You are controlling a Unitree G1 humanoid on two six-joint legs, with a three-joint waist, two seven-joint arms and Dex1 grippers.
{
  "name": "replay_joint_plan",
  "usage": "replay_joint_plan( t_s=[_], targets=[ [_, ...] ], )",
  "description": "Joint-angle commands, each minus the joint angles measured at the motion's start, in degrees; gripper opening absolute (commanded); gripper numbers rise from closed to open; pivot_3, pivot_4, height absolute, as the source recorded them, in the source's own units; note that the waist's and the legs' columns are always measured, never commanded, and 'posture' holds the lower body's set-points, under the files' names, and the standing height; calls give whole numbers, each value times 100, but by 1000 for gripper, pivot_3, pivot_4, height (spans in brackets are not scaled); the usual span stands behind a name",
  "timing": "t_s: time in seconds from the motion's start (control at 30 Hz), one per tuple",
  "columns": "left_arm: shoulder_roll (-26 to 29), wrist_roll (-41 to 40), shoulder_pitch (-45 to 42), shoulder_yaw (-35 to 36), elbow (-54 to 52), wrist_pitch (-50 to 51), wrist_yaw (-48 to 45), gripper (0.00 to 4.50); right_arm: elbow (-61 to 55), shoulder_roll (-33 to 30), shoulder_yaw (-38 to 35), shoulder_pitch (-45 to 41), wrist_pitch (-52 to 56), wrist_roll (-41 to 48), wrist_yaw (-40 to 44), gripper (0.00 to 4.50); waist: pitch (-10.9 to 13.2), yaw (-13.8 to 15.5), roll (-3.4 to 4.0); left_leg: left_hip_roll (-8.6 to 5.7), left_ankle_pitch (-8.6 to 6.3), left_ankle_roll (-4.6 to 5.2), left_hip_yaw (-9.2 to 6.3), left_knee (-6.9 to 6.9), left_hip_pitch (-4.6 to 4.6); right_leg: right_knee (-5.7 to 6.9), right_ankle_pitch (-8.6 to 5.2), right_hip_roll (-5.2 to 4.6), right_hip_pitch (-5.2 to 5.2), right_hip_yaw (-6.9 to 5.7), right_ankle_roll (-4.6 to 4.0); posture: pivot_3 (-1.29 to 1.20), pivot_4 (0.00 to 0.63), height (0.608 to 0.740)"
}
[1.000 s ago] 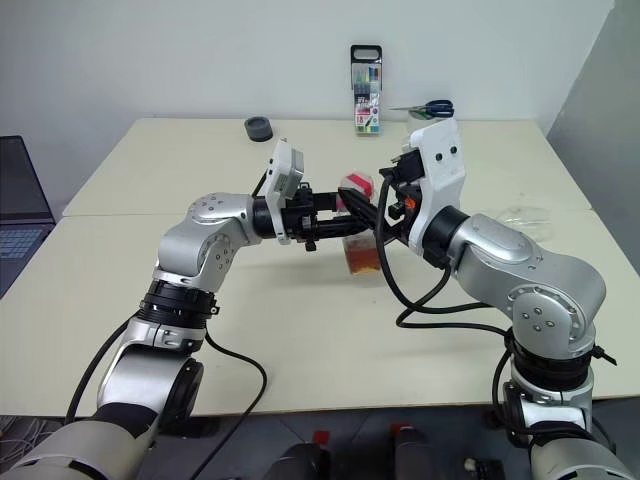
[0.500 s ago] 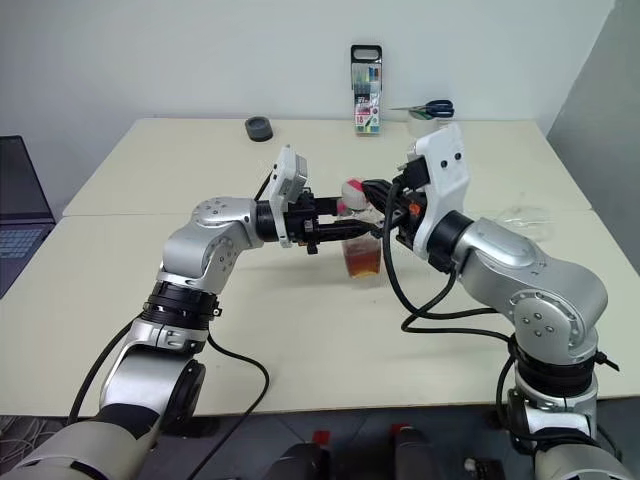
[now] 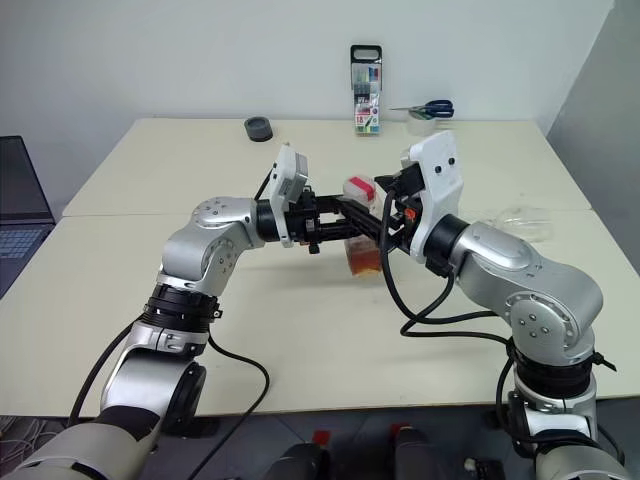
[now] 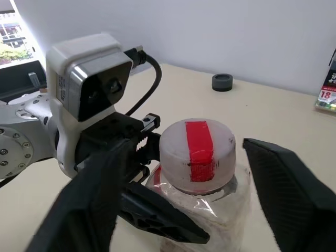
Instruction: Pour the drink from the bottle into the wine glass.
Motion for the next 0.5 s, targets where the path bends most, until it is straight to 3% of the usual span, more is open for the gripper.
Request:
replay_joint_plan(
  t_s=[0.03,0.47,0.5],
  targets=[
    [-8,-132,-92,133,-275,-51,25,1968,-172,-1,-18,-52,-102,-124,-15,4048,0,0,0,0,0,0,-1,0,0,0,0,0,0,-1,0,0,150,740],
    [-3,-88,-140,106,-147,-98,4,1968,-111,194,-126,-179,-115,-236,-39,4048,0,1,0,-1,0,0,-1,0,0,-1,0,0,0,-1,0,0,150,740],
    [-6,-85,-143,106,-140,-101,7,1968,-109,190,-116,-169,-121,-254,-29,3883,0,0,0,0,0,0,-1,0,0,-1,0,0,0,-1,0,0,150,740]
  ],
)
